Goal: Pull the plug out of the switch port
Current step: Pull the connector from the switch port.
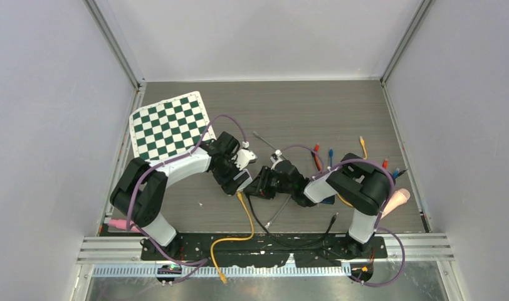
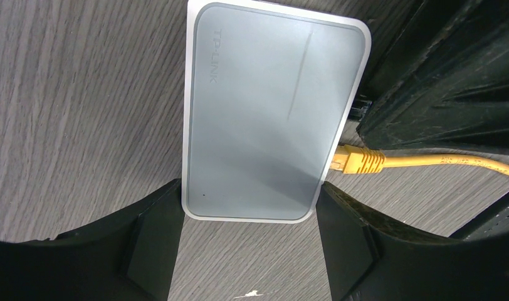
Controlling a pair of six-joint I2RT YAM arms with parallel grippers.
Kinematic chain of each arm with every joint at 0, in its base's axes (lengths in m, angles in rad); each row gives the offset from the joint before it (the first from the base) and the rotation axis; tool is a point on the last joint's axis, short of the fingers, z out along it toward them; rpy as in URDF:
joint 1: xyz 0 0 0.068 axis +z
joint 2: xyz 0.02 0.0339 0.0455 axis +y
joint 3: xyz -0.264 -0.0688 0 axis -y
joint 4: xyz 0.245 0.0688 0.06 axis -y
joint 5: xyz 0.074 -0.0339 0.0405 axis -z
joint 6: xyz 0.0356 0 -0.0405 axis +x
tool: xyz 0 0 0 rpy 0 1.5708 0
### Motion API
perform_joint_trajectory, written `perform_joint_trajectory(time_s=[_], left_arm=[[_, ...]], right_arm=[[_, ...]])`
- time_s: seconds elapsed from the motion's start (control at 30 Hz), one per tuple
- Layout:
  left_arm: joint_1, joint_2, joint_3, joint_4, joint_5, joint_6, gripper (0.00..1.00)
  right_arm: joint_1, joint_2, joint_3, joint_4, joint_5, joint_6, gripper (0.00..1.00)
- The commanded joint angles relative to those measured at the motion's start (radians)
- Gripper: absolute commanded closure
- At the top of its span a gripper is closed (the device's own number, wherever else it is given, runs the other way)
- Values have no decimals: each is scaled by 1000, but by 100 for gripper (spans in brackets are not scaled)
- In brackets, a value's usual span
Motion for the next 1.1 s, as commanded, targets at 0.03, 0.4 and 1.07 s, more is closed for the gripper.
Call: perform_joint_trajectory(time_s=[0.03,0.4,1.07], left_arm=[[0,16,-8,17,8,-10,32],[0,21,-5,17,3,-13,32],[1,-29,-25,10,97,28,35]], right_arm=[[14,44,17,-16,7,19,67],[9,-16,34,-121,48,-81,94],[0,26,5,-3,6,-17,53]])
